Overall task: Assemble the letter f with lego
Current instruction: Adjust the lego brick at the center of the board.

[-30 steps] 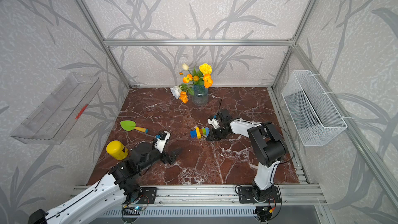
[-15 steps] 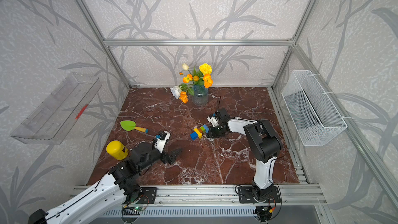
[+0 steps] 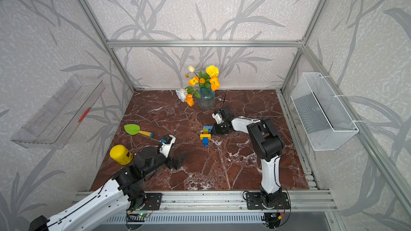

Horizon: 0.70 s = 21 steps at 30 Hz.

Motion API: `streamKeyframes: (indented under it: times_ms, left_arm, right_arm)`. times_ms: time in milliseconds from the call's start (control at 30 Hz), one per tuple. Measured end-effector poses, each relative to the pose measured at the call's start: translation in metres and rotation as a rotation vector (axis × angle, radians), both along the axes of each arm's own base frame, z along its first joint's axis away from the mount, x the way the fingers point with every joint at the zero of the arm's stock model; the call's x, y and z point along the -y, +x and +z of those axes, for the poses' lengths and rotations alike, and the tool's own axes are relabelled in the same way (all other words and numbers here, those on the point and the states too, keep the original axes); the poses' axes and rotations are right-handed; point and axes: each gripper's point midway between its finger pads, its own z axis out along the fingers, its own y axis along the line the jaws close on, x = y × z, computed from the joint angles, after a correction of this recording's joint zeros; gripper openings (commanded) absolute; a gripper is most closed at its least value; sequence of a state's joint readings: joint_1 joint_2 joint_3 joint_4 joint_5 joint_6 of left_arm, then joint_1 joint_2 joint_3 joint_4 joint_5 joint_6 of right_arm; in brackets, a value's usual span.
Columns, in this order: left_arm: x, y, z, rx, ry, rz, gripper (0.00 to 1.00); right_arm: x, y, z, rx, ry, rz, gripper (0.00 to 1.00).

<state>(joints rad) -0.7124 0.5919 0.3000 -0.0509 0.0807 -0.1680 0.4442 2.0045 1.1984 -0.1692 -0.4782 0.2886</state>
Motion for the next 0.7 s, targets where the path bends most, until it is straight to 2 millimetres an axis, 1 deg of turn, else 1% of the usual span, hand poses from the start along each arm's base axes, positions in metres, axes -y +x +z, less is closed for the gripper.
streamKeyframes:
  times_ms: [100,167,267,367,467,533,633,700]
  left_arm:
    - [0.000,0.000,0.000,0.000,0.000,0.002,0.99]
    - [-0.002,0.002,0.000,0.000,0.003,0.015,0.99]
    - [-0.013,0.012,0.000,-0.006,0.035,0.099,0.99]
    - [-0.028,0.027,0.010,-0.003,0.084,0.222,0.99]
    - [-0.037,0.042,0.030,0.026,0.104,0.312,0.99]
    - [-0.044,0.052,0.044,0.050,0.114,0.377,0.99]
    - [-0.057,0.069,0.056,0.072,0.150,0.492,0.99]
    - [-0.071,0.081,0.059,0.084,0.182,0.583,0.99]
  right_arm:
    - [0.002,0.000,0.000,0.009,-0.007,-0.006,0.15]
    - [0.008,-0.003,0.002,0.014,-0.023,-0.016,0.15]
    - [0.021,-0.007,0.013,0.032,-0.051,-0.039,0.15]
    - [0.033,-0.005,0.043,0.094,-0.064,-0.063,0.16]
    - [0.046,0.001,0.084,0.186,-0.057,-0.092,0.18]
    - [0.058,0.004,0.110,0.243,-0.049,-0.118,0.21]
    - [0.083,0.008,0.137,0.304,-0.054,-0.172,0.26]
    - [0.102,0.008,0.147,0.330,-0.068,-0.207,0.31]
